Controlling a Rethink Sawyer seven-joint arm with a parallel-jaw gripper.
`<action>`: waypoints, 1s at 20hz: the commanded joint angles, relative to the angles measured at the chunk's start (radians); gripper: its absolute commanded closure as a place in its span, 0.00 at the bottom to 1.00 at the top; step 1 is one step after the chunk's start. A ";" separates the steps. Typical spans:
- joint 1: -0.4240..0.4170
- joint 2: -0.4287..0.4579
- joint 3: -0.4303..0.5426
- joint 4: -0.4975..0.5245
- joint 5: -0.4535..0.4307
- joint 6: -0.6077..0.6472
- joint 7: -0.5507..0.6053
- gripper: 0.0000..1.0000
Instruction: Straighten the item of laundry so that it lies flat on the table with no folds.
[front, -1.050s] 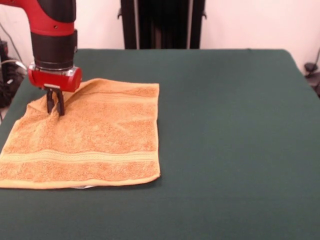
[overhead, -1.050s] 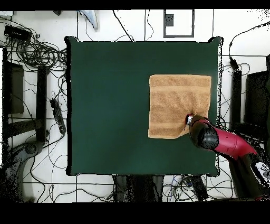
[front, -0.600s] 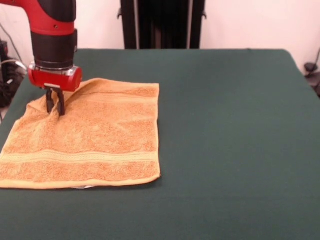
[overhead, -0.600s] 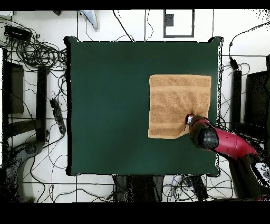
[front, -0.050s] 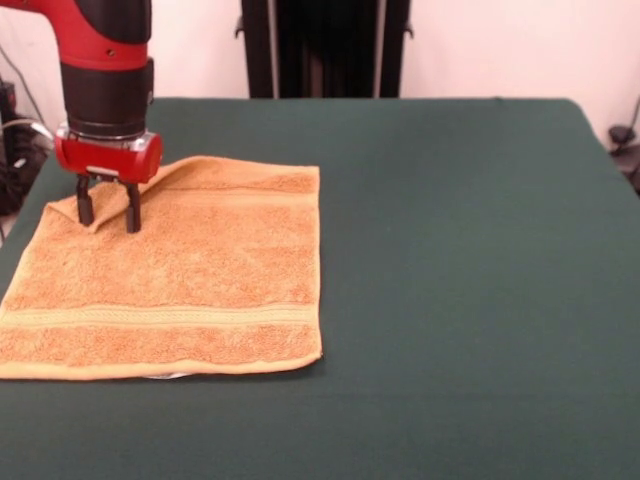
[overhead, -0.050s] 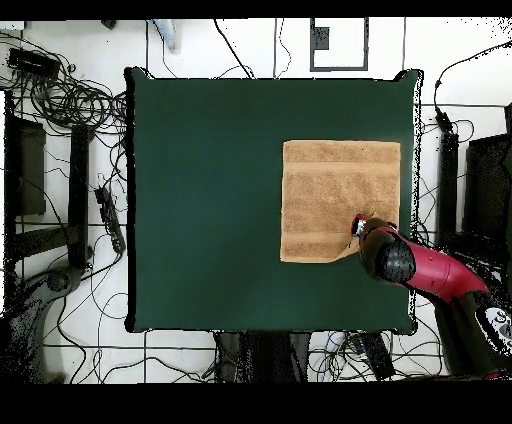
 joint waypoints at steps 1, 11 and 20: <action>0.051 0.173 0.058 0.020 0.011 0.021 0.111 0.00; 0.158 0.082 0.022 0.044 0.078 0.085 0.174 0.00; 0.273 -0.092 0.013 0.069 0.212 0.258 0.186 0.00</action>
